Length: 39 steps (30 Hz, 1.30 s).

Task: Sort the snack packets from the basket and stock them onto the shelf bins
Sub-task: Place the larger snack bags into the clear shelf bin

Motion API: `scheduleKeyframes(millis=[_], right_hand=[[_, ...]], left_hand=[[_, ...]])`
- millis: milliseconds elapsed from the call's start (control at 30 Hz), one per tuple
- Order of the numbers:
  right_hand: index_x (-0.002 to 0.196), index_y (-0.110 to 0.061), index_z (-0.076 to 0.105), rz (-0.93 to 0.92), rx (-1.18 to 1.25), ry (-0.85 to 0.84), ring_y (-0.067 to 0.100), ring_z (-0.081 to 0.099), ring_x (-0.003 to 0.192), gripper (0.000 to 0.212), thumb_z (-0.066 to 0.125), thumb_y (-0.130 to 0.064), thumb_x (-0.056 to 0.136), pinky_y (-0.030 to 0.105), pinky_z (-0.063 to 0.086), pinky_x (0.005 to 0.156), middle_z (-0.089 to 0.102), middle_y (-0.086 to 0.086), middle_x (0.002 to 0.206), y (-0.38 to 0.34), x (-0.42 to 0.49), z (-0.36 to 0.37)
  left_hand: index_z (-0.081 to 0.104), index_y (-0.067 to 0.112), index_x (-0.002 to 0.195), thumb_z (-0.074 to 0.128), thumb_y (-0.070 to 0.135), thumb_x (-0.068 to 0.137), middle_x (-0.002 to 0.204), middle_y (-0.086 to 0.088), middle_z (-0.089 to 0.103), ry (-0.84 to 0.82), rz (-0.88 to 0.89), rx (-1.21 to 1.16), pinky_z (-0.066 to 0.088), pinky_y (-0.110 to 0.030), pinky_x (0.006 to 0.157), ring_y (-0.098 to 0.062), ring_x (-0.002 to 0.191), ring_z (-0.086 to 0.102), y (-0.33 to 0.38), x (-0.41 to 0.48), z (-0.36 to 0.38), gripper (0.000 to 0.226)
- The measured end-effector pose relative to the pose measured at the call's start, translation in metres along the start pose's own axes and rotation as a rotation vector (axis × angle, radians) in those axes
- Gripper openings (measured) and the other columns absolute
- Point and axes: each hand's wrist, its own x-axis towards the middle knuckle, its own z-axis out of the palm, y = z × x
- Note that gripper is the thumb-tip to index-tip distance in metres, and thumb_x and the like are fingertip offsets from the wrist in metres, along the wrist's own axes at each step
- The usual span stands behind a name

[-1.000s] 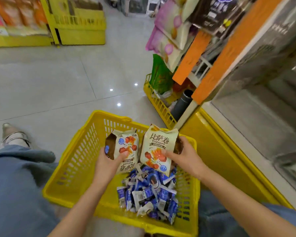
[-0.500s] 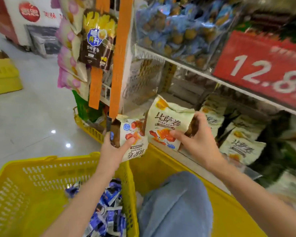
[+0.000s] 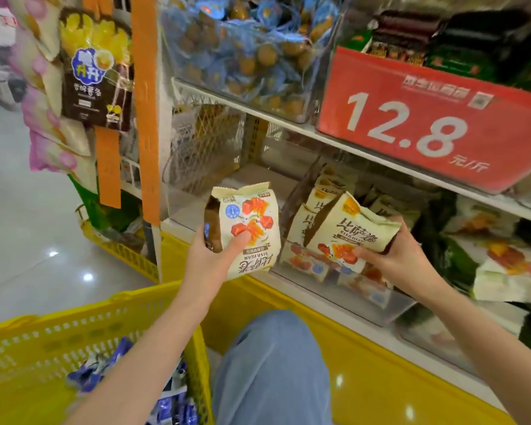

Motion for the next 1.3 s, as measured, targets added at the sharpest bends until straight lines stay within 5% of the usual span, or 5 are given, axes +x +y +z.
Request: scheduleKeyframes(millis=[267,533,800,1133,1300], right_hand=[[0.137,-0.030,0.030,-0.179,-0.258,0.132,0.003,0.047,0.111,0.095,0.075,-0.056,0.058,0.024,0.045,0.088,0.047,-0.013,0.126,-0.013,-0.004,-0.015],[0.131,-0.039,0.027,-0.012,-0.529,-0.064,0.005,0.060,0.069,0.079,0.071,-0.060,0.068,0.029,0.056,0.058,0.060,-0.015,0.084,-0.034,0.027,-0.002],[0.134,-0.023,0.031,-0.106,-1.099,-0.112,0.001,0.042,0.053,0.083,0.057,-0.072,0.071,0.020,0.028,0.042,0.042,-0.013,0.063,-0.037,0.022,-0.027],[0.140,-0.027,0.021,0.042,-0.770,-0.284,0.014,0.049,0.080,0.085,0.063,-0.061,0.074,0.024,0.039,0.062,0.051,-0.005,0.095,-0.013,0.021,-0.008],[0.147,-0.026,0.016,-0.190,-0.614,-0.108,0.016,0.026,0.136,0.098,0.065,-0.059,0.068,0.034,0.027,0.110,0.031,0.001,0.149,-0.036,0.011,-0.002]], left_hand=[[0.057,0.037,0.094,0.076,0.036,0.062,0.092,0.014,0.069,-0.016,-0.040,-0.035,0.051,-0.014,0.052,-0.002,0.078,0.069,0.005,0.006,0.013,0.038],[0.057,0.035,0.101,0.076,0.036,0.060,0.095,0.011,0.070,-0.048,-0.066,-0.045,0.051,-0.015,0.052,-0.002,0.079,0.069,0.007,0.009,0.013,0.045],[0.058,0.033,0.102,0.076,0.037,0.060,0.089,0.013,0.071,-0.094,-0.064,-0.065,0.052,-0.016,0.052,0.000,0.078,0.069,0.006,0.011,0.011,0.046],[0.057,0.035,0.096,0.077,0.028,0.068,0.082,0.016,0.071,-0.125,-0.060,-0.077,0.051,-0.017,0.050,0.000,0.076,0.068,0.005,0.010,0.014,0.035],[0.056,0.033,0.094,0.078,0.026,0.070,0.079,0.021,0.070,-0.224,-0.002,0.021,0.050,-0.013,0.051,0.001,0.075,0.068,0.004,0.009,0.005,0.034]])
